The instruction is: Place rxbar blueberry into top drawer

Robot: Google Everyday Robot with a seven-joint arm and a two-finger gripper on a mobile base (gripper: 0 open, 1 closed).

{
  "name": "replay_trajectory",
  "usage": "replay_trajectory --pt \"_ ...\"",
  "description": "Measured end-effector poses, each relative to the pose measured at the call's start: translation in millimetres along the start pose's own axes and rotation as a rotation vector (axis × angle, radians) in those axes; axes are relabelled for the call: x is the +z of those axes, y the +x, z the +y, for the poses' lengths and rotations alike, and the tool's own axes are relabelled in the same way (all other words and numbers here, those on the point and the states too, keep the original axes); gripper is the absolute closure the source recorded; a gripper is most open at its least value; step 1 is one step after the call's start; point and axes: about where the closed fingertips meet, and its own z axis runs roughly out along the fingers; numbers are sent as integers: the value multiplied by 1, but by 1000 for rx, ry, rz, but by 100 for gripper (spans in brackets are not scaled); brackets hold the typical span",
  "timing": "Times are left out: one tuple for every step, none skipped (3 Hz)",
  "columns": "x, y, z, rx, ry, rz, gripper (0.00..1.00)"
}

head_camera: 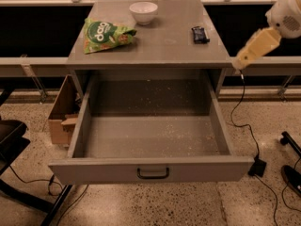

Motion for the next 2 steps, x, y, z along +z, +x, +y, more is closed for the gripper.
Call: replay_trajectory --pt "4 -20 -49 84 80 -88 0" --pt "3 -20 -49 83 81 -89 0"
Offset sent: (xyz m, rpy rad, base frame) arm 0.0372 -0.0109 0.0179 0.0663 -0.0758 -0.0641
